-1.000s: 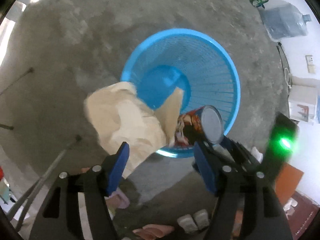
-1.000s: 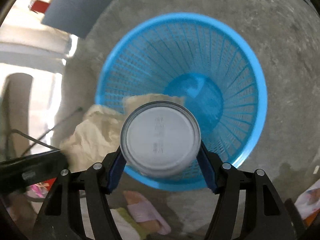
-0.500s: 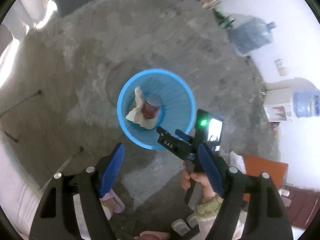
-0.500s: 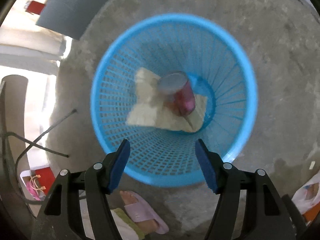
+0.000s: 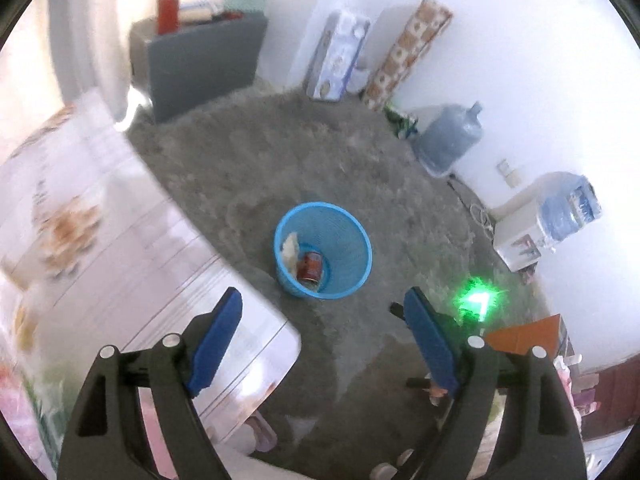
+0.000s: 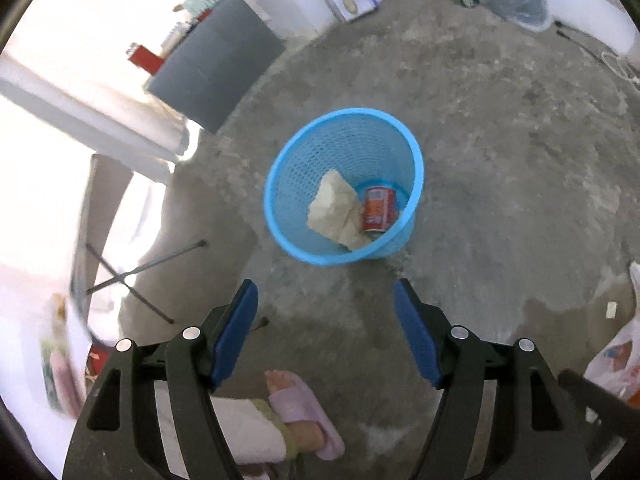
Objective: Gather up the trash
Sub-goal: 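Move both tools back over the table toward the remaining trash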
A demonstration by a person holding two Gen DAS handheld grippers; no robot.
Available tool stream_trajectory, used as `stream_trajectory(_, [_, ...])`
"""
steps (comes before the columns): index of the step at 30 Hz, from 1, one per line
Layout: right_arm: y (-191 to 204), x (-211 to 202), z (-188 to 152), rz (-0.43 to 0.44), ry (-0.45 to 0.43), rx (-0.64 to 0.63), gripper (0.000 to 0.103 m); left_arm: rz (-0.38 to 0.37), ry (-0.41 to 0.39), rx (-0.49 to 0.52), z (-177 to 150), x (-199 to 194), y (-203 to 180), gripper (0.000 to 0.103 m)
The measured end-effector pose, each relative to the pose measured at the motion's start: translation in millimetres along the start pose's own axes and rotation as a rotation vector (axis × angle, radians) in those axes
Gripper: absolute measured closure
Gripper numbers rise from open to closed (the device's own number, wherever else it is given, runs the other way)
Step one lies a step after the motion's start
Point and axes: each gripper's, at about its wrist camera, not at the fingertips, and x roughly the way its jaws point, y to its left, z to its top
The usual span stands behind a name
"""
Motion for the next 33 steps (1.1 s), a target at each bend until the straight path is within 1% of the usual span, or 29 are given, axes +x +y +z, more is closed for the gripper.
stream_trajectory(2, [14.1,-15.4,-15.0,-0.017,-0.036,-0.045,0.033,0.022,-0.067,-0.005,-26.2,-26.3,18.0,0.021])
stream_trajectory(4, [31.4,-28.9,-26.6,-0.027,-0.073,-0.094,0.027,0.072,-0.152,0.021,-58.6,-55.4,34.4,0.019])
stream_trajectory(5, [38.2,-35.9,-30.7,-0.035,-0.09,-0.118,0.025,0.096,-0.173,0.027,-70.3,-65.9,40.4,0.018])
stream_trajectory(7, [63.6,-55.3,-42.7,-0.064,-0.149,-0.199,0.019,0.152,-0.22,0.021,-105.0,-89.0,60.7,0.016])
stream_trajectory(8, [76.1,-61.0,-48.3,-0.079,-0.178,-0.242,0.017,0.168,-0.233,0.007,-119.1,-97.9,71.6,0.013])
stream_trajectory(10, [97.5,-72.2,-56.9,-0.11,-0.233,-0.313,0.008,0.224,-0.259,-0.029,-150.7,-116.3,92.6,0.009])
stream_trajectory(11, [115.0,-79.6,-63.3,-0.127,-0.276,-0.365,0.008,0.242,-0.269,-0.042,-160.6,-122.3,101.3,0.009])
stream_trajectory(12, [126.4,-83.4,-67.2,-0.14,-0.299,-0.401,0.008,0.266,-0.289,-0.064,-175.7,-131.4,112.4,0.009])
stream_trajectory(14, [155.9,-88.3,-76.5,-0.176,-0.341,-0.491,0.008,0.333,-0.338,-0.111,-202.4,-148.3,130.6,0.006])
stream_trajectory(16, [182.4,-89.3,-85.8,-0.19,-0.371,-0.576,0.008,0.395,-0.395,-0.172,-230.6,-163.3,150.0,0.006])
stream_trajectory(18, [216.4,-90.0,-99.0,-0.175,-0.404,-0.686,0.008,0.443,-0.426,-0.216,-249.9,-172.6,165.4,0.006])
stream_trajectory(19, [234.6,-89.4,-107.8,-0.147,-0.412,-0.749,0.008,0.472,-0.441,-0.248,-262.5,-177.1,175.1,0.006])
stream_trajectory(20, [251.3,-88.3,-116.6,-0.106,-0.41,-0.805,0.008,0.484,-0.45,-0.267,-269.3,-183.1,182.6,0.006])
stream_trajectory(22, [275.0,-89.6,-130.6,-0.032,-0.391,-0.872,0.008,0.486,-0.469,-0.316,-290.1,-189.3,197.3,0.006])
stream_trajectory(25, [301.8,-86.7,-151.1,0.038,-0.374,-0.948,0.008,0.44,-0.491,-0.38,-310.7,-194.8,215.2,0.006])
stream_trajectory(29, [324.9,-83.8,-171.1,0.118,-0.37,-1.019,0.008,0.378,-0.502,-0.398,-321.7,-194.1,223.3,0.006])
stream_trajectory(33, [343.7,-87.3,-186.8,0.097,-0.363,-1.072,0.008,0.291,-0.512,-0.415,-330.4,-191.0,226.1,0.006])
